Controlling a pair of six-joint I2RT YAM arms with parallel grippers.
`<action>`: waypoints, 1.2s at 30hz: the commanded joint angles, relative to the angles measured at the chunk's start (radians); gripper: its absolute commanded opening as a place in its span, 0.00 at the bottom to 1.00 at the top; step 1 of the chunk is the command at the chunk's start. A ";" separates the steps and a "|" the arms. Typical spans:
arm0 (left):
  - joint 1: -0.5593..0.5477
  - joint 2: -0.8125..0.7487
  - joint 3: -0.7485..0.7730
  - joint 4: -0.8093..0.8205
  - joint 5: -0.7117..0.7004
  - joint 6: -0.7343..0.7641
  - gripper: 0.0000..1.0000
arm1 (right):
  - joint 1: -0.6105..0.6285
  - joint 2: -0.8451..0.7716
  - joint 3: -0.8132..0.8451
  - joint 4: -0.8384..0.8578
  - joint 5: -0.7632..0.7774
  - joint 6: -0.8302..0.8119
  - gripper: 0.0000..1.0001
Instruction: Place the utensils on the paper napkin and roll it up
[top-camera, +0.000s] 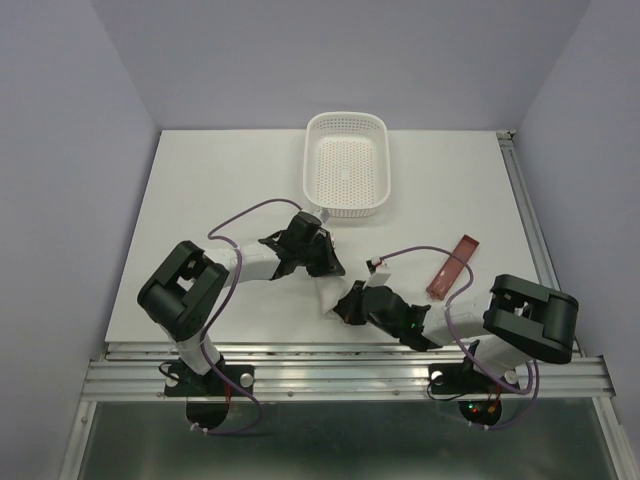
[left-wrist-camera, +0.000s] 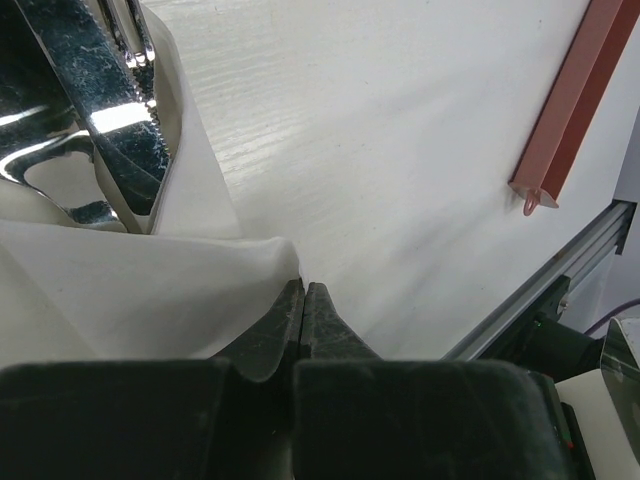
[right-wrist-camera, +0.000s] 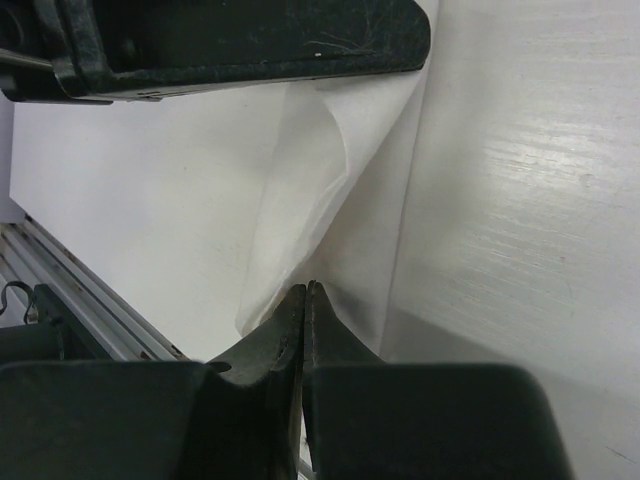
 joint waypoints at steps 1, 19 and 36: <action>-0.005 -0.036 0.010 0.021 0.003 -0.006 0.00 | 0.012 0.021 -0.023 0.151 -0.011 -0.024 0.02; -0.006 0.011 -0.050 0.153 0.056 -0.002 0.00 | 0.012 0.097 0.029 0.007 -0.051 -0.064 0.02; -0.008 0.070 -0.069 0.168 0.029 0.028 0.00 | 0.012 -0.140 0.103 -0.393 0.003 0.038 0.48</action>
